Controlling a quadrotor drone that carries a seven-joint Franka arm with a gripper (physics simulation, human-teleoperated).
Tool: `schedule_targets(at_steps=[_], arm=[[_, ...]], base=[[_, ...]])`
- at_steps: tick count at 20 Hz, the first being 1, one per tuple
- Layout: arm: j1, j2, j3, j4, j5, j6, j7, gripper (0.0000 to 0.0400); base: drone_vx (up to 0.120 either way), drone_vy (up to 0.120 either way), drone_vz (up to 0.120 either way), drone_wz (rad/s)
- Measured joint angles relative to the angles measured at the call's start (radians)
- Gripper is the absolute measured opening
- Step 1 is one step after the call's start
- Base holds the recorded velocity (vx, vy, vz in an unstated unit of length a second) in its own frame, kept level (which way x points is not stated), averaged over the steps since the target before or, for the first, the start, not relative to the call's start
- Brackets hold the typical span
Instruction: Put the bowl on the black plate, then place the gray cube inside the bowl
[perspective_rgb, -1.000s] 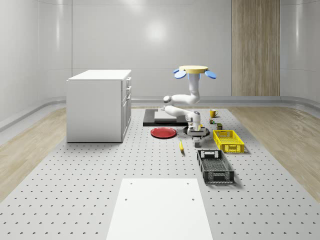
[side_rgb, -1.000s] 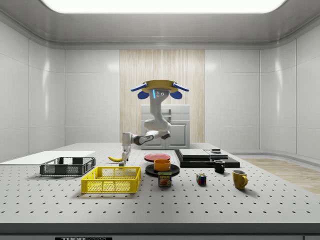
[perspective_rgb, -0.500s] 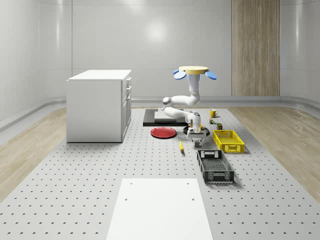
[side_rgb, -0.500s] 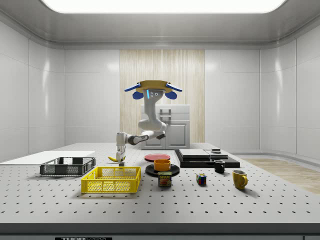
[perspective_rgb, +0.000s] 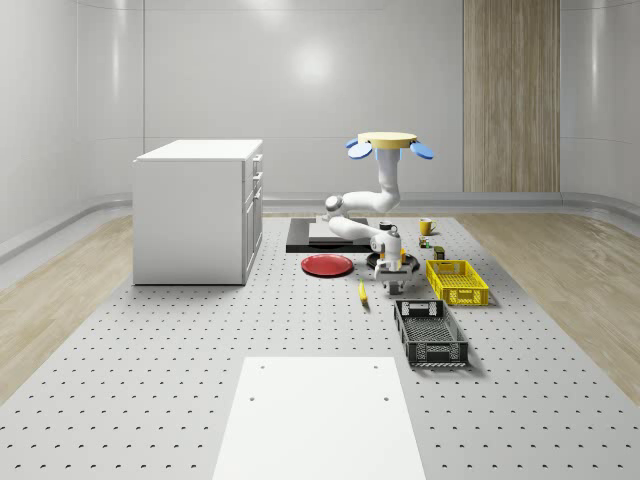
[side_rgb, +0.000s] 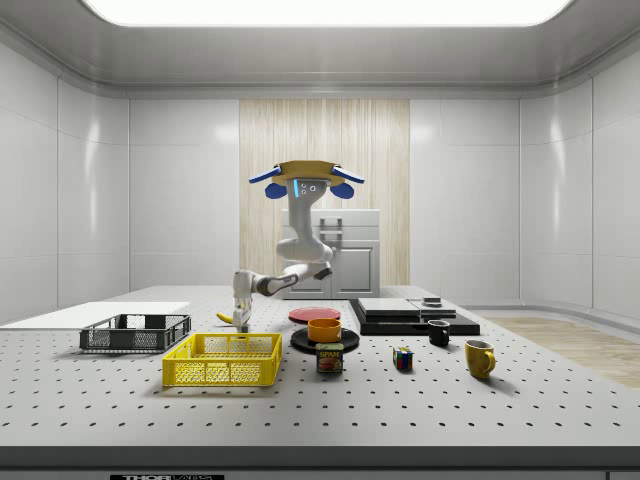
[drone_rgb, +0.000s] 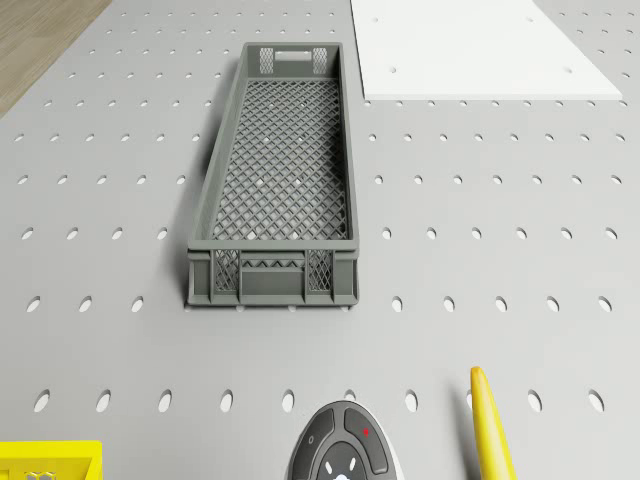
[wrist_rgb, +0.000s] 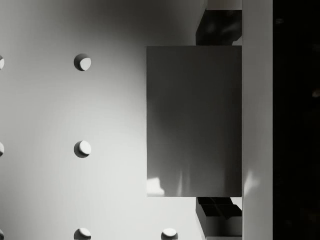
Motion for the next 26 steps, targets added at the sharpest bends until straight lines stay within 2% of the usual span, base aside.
schedule_targets(at_steps=[2, 6, 10, 18, 26], arm=[[0.001, 0.001, -0.016, 0.006, -0.015, 0.007, -0.002, 0.0400], [0.004, 0.006, -0.034, 0.013, -0.034, 0.012, -0.006, 0.0310], [0.009, 0.011, -0.043, 0.016, -0.043, 0.011, -0.010, 0.0272], [0.036, 0.012, 0.000, -0.024, -0.005, -0.027, -0.017, 0.0253], [0.061, 0.012, 0.064, -0.069, 0.054, -0.070, -0.018, 0.0250]], base=[[0.000, 0.000, 0.000, 0.000], [0.000, 0.000, 0.000, 0.000], [0.000, 0.000, 0.000, 0.000], [0.000, 0.000, 0.000, 0.000], [0.000, 0.000, 0.120, 0.000]])
